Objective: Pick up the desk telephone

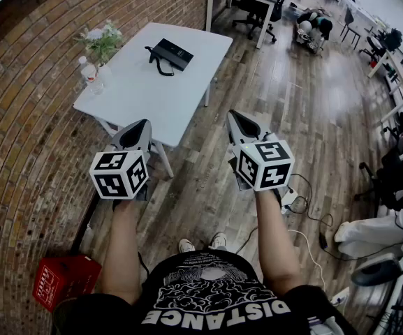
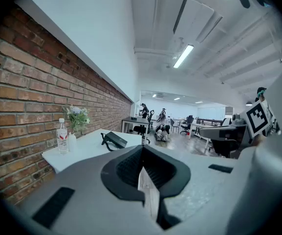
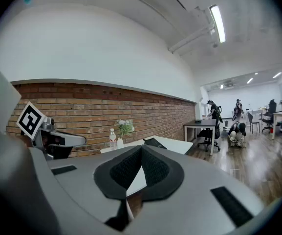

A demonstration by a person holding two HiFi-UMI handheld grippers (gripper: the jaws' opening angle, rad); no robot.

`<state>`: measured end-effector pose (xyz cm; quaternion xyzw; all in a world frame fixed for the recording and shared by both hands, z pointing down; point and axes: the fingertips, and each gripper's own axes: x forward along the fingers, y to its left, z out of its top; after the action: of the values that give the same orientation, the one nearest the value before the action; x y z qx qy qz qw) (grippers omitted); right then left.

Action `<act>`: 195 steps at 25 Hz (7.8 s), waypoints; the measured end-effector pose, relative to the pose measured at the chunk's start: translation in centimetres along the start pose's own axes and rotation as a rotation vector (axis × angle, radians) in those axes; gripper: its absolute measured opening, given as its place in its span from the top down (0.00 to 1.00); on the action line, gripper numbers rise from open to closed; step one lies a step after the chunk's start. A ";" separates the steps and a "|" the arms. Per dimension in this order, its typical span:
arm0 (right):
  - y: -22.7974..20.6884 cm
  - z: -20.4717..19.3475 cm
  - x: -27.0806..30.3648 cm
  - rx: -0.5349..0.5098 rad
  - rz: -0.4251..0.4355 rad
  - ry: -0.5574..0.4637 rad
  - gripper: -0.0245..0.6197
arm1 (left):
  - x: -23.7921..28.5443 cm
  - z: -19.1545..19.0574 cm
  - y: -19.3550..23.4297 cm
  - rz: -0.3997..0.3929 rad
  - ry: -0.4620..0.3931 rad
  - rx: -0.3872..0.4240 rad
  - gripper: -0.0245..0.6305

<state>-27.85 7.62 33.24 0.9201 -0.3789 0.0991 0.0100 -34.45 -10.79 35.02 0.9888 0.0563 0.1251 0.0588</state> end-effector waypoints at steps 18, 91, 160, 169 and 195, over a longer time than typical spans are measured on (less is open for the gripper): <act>-1.5 -1.0 3.1 -0.005 -0.028 -0.005 0.96 | 4.8 -0.1 0.4 -0.092 -0.021 -0.017 0.95; -26.7 4.8 50.5 -0.095 0.469 0.144 0.56 | 47.6 6.2 17.4 0.356 0.027 -0.235 0.54; -13.5 -14.3 64.4 -0.034 1.322 0.918 0.55 | 55.4 -7.5 25.5 0.515 -0.095 -0.972 0.66; -13.2 -13.0 63.7 -0.065 1.338 0.870 0.56 | 54.5 -6.4 24.9 0.552 -0.129 -0.972 0.67; -8.1 6.6 61.1 -0.047 1.465 0.383 0.56 | 47.2 12.9 24.9 0.665 -0.311 -0.544 0.67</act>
<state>21.34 -29.64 38.85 0.3994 -0.8870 0.2303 0.0267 16.65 -30.78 37.23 0.9088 -0.3086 -0.0026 0.2809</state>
